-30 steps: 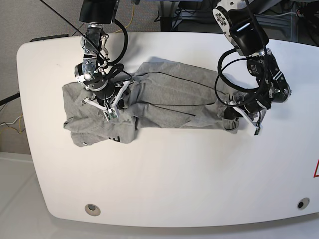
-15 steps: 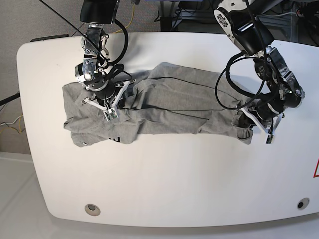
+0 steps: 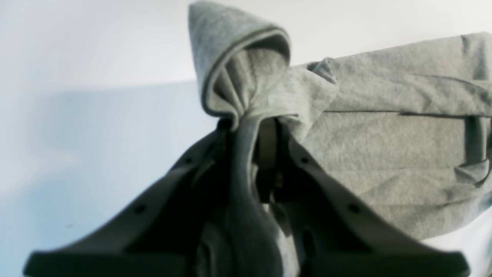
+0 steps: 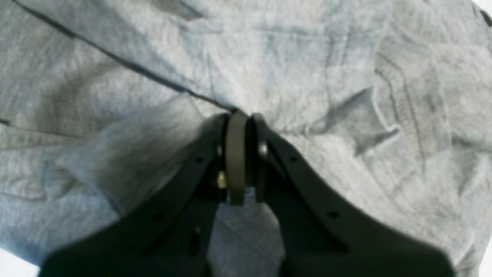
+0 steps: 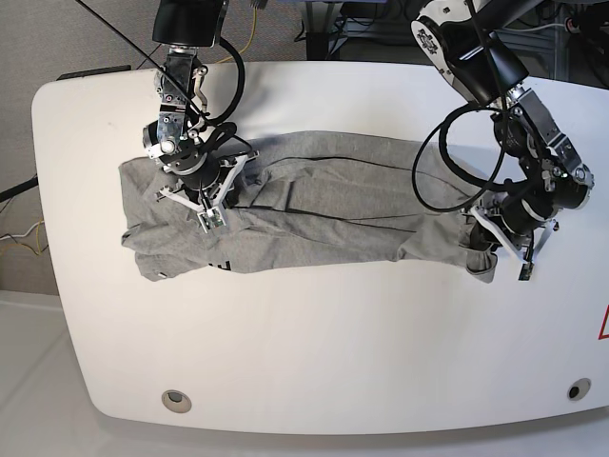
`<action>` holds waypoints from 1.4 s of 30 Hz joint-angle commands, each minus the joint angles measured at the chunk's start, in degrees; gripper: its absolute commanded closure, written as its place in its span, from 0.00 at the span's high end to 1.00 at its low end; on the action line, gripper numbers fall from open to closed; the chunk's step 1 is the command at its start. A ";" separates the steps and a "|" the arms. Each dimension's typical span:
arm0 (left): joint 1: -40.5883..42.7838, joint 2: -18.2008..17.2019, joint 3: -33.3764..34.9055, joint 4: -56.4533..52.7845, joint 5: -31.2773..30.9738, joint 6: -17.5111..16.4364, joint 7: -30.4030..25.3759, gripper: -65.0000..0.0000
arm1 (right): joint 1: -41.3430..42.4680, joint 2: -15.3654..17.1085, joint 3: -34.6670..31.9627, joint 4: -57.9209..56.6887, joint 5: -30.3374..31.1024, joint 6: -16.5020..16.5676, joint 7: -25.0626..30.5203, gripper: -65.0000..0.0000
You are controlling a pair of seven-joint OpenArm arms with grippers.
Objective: Fold the T-shirt properly
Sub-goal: 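Fold the held end over the middle of the strip with the left gripper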
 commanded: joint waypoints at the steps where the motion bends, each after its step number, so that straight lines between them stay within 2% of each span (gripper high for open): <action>1: -2.08 -0.41 0.26 2.81 -1.15 -0.10 0.01 0.03 | -1.37 -0.18 -0.10 -1.42 -2.30 1.10 -7.28 0.00; 12: -4.10 -0.24 0.35 3.52 -1.15 -0.10 0.63 0.03 | -1.45 -0.18 -0.10 -1.42 -2.30 1.10 -7.28 0.00; 27: -4.10 6.52 3.34 3.34 -0.89 -0.10 0.36 0.03 | -1.45 -0.18 -0.10 -1.42 -2.30 1.10 -7.28 0.00; 42: -3.84 6.52 5.09 1.14 -1.15 -0.10 -0.60 0.03 | -2.51 -0.09 -0.10 -1.42 -2.30 1.10 -7.28 0.00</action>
